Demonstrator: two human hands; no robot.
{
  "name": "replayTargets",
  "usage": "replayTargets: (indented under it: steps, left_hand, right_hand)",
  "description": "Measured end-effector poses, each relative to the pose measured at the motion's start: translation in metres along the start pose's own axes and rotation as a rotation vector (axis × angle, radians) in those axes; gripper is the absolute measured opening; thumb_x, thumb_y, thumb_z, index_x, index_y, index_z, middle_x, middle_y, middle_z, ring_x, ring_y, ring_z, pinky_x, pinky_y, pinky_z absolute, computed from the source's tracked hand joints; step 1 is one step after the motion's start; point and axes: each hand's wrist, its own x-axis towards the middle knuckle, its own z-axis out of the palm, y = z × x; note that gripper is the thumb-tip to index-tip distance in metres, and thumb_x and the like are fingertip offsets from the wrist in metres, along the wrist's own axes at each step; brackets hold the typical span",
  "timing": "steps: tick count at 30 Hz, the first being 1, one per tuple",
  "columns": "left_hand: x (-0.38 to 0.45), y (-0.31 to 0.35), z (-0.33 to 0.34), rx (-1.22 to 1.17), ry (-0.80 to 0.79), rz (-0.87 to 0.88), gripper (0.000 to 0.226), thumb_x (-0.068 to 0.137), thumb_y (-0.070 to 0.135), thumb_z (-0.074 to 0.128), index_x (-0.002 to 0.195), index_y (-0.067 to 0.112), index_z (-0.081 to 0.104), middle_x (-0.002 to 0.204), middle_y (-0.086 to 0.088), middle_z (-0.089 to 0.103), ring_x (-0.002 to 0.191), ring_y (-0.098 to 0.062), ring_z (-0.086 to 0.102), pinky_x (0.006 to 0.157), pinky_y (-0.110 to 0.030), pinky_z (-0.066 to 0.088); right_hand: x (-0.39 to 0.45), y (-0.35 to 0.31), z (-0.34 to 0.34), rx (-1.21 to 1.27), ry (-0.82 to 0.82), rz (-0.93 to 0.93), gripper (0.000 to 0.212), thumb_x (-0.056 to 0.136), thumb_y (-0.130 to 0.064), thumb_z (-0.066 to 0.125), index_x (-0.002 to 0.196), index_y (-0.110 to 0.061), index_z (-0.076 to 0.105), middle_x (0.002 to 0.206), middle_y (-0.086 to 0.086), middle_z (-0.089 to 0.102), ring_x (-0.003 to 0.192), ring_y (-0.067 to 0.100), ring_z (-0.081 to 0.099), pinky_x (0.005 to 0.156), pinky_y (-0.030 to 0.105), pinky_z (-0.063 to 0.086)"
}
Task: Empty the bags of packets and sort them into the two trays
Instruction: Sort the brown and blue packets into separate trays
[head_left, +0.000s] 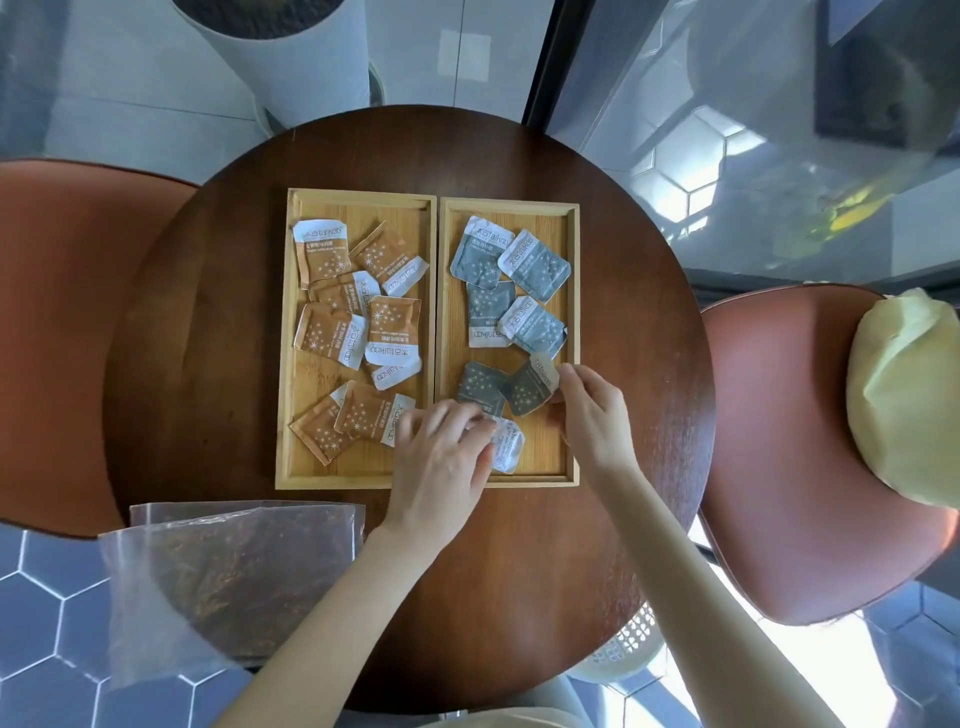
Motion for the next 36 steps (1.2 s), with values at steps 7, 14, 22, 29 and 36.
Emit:
replayTargets:
  steps: [7,14,22,29,36]
  left_hand:
    - [0.004,0.002,-0.003,0.052,-0.152,0.019,0.054,0.066,0.030,0.078,0.116,0.020,0.060,0.126,-0.015,0.059,0.123,-0.032,0.050,0.098,-0.058,0.035]
    - [0.007,0.000,-0.004,0.016,-0.117,0.048,0.030,0.061,0.022,0.082,0.089,0.018,0.071,0.120,-0.007,0.062,0.121,-0.028,0.050,0.095,-0.051,0.039]
    - [0.002,0.010,-0.006,-0.072,0.030,0.076,0.025,0.065,0.014,0.080,0.073,0.010,0.057,0.078,-0.003,0.067,0.080,-0.024,0.064,0.073,-0.039,0.047]
    - [0.008,0.018,-0.019,-0.255,0.097,-0.025,0.025,0.067,0.000,0.078,0.089,0.003,0.068,0.074,-0.011,0.072,0.063,-0.027,0.067,0.059,-0.037,0.056]
    - [0.008,0.022,-0.007,-0.157,0.145,0.120,0.031,0.070,-0.008,0.070,0.100,0.000,0.069,0.102,-0.014,0.072,0.099,-0.028,0.067,0.085,-0.044,0.055]
  right_hand:
    - [-0.005,-0.003,0.002,-0.395,0.170,-0.300,0.022,0.096,-0.018,0.043,0.097,-0.009,0.062,0.089,0.004,0.063,0.073,0.014,0.053,0.062,0.025,0.038]
    - [-0.005,0.004,-0.001,-0.745,0.225,-0.463,0.028,0.084,0.006,0.048,0.107,-0.002,0.063,0.113,0.016,0.058,0.101,0.032,0.050,0.064,0.035,0.048]
    - [-0.017,0.010,-0.004,-0.851,0.135,-0.523,0.048,0.078,0.005,0.053,0.125,-0.005,0.053,0.120,0.018,0.058,0.104,0.036,0.052,0.079,0.044,0.051]
    - [-0.036,0.023,-0.009,-1.168,-0.002,-0.585,0.051,0.070,-0.002,0.067,0.120,-0.003,0.058,0.121,0.013,0.063,0.111,0.033,0.057,0.089,0.044,0.048]
    - [-0.042,0.028,-0.014,-1.213,-0.155,-0.521,0.056,0.090,-0.010,0.041,0.143,-0.014,0.025,0.153,0.004,0.027,0.140,0.021,0.021,0.114,0.038,0.018]
